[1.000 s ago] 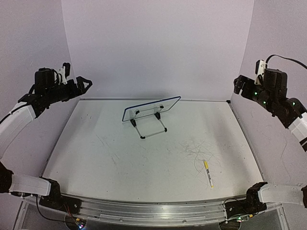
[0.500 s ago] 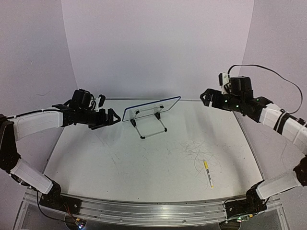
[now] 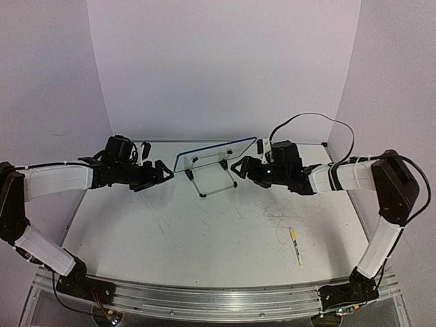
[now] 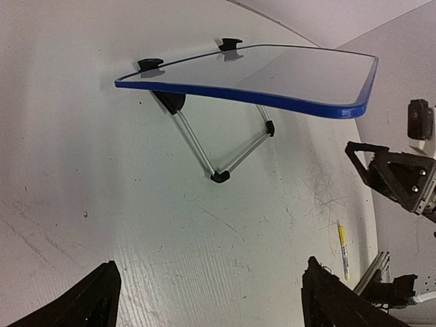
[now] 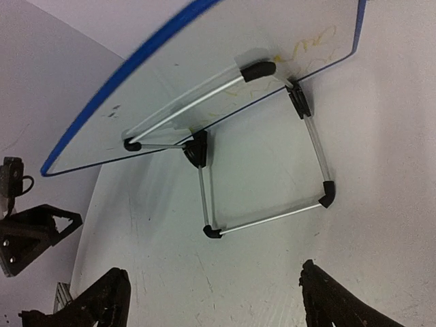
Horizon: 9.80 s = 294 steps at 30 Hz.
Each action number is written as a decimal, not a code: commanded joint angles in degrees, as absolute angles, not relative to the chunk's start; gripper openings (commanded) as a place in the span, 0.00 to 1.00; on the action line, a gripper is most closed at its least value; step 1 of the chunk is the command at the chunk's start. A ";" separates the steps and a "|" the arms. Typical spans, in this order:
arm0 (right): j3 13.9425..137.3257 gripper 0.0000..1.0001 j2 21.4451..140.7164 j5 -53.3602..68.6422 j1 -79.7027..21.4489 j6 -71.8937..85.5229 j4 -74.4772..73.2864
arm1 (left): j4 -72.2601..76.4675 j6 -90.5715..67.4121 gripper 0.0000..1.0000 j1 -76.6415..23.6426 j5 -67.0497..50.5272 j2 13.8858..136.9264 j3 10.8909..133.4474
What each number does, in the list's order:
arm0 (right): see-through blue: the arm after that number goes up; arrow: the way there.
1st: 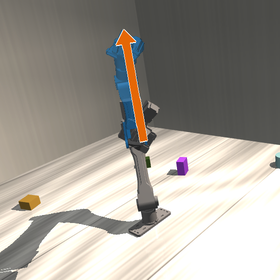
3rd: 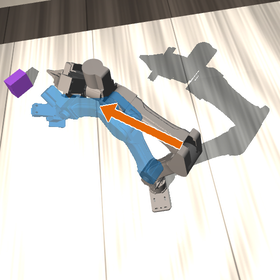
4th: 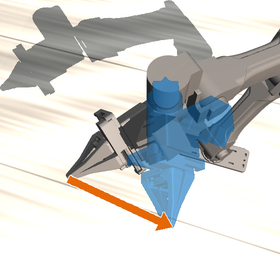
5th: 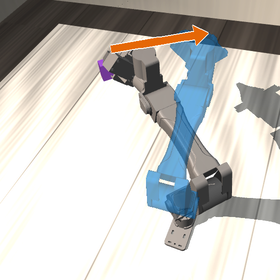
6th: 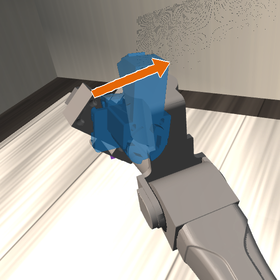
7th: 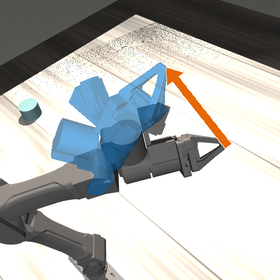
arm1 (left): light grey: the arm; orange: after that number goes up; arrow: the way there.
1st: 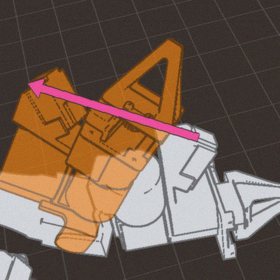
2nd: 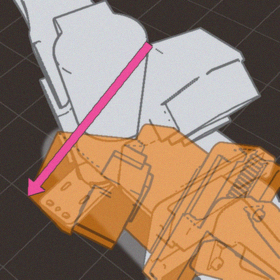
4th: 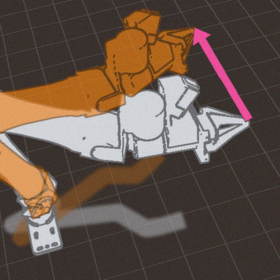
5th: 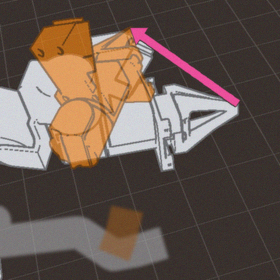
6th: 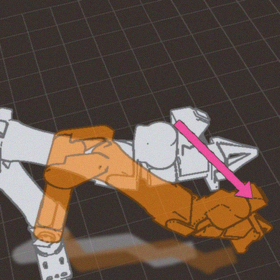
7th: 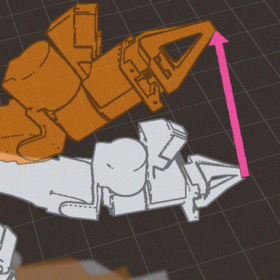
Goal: Write a sentence on the whiteboard
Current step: Move the whiteboard to the center of the board.
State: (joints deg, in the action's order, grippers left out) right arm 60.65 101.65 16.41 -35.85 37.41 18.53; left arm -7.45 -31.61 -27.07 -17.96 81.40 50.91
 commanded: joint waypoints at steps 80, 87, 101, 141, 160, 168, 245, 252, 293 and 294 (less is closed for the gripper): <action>88.18 0.60 127.51 7.52 -42.35 61.56 -4.32 | -9.11 -28.52 0.93 -22.74 -8.02 76.72 56.42; 87.49 0.60 126.04 9.89 -42.08 62.72 -2.11 | -4.24 -31.04 0.86 -12.16 -20.23 92.88 66.46; 76.59 0.67 117.06 14.32 -40.67 56.80 5.08 | -0.75 -31.39 0.56 -12.28 -40.21 138.88 107.58; 56.13 0.66 103.25 18.15 -29.25 49.96 7.78 | 8.78 -40.99 0.19 -25.92 -36.16 126.56 74.89; 59.01 0.66 105.21 19.93 -28.89 39.22 2.40 | 15.05 -51.18 0.20 -42.77 -25.37 113.81 56.43; 57.34 0.70 101.75 15.55 -28.87 35.05 -0.47 | 15.21 -51.02 0.21 -45.06 -23.34 112.74 54.60; 41.74 0.66 86.42 24.48 -30.71 45.97 5.55 | 0.64 28.70 0.44 -35.23 -27.02 132.51 88.03; 42.19 0.66 86.75 24.37 -30.68 45.79 5.54 | 4.32 27.72 0.25 -36.04 -21.68 130.20 83.75; 43.83 0.69 86.48 20.33 -30.78 33.16 9.30 | -4.94 -54.83 0.04 -57.76 38.29 100.56 46.03; 43.28 0.69 86.24 20.86 -30.81 32.80 10.07 | -6.84 -57.61 0.04 -58.80 38.76 100.60 46.76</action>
